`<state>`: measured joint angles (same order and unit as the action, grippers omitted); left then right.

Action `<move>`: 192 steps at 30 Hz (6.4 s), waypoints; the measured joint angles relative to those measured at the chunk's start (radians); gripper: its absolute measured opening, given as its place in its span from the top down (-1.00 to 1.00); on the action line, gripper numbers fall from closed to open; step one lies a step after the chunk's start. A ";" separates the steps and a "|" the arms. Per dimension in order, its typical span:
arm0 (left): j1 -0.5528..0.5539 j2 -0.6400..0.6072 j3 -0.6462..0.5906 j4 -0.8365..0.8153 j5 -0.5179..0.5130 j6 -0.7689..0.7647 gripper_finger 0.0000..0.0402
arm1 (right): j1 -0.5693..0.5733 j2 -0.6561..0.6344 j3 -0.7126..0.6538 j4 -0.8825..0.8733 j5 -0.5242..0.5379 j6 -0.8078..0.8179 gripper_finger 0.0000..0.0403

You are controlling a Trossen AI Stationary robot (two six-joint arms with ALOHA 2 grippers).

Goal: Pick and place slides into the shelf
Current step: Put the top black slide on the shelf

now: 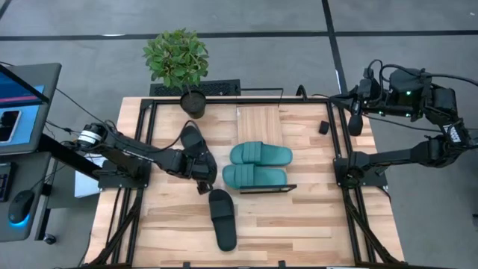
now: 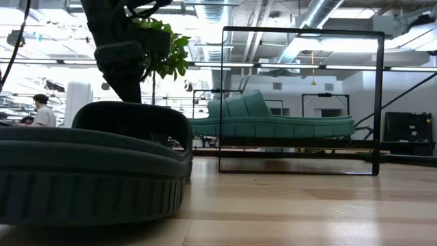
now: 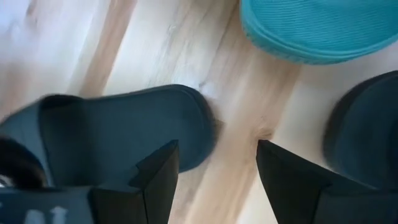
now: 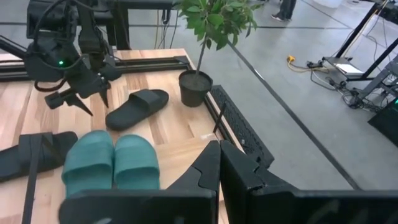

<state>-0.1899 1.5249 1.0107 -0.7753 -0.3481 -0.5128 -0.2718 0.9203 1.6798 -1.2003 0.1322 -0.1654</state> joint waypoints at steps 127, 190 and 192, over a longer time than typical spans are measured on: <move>-0.331 0.222 0.990 -0.797 -0.448 0.998 1.00 | 0.001 0.019 0.000 -0.060 0.008 0.146 1.00; 0.786 0.276 1.162 -0.525 0.947 2.298 1.00 | 0.001 0.154 0.000 -0.087 0.241 0.428 1.00; 0.813 0.291 1.162 -0.560 0.964 2.343 1.00 | 0.001 0.162 0.000 -0.087 0.262 0.453 1.00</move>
<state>0.6230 1.8162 2.1731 -1.3353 0.6155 1.8303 -0.2710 1.0820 1.6794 -1.2873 0.3943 0.2878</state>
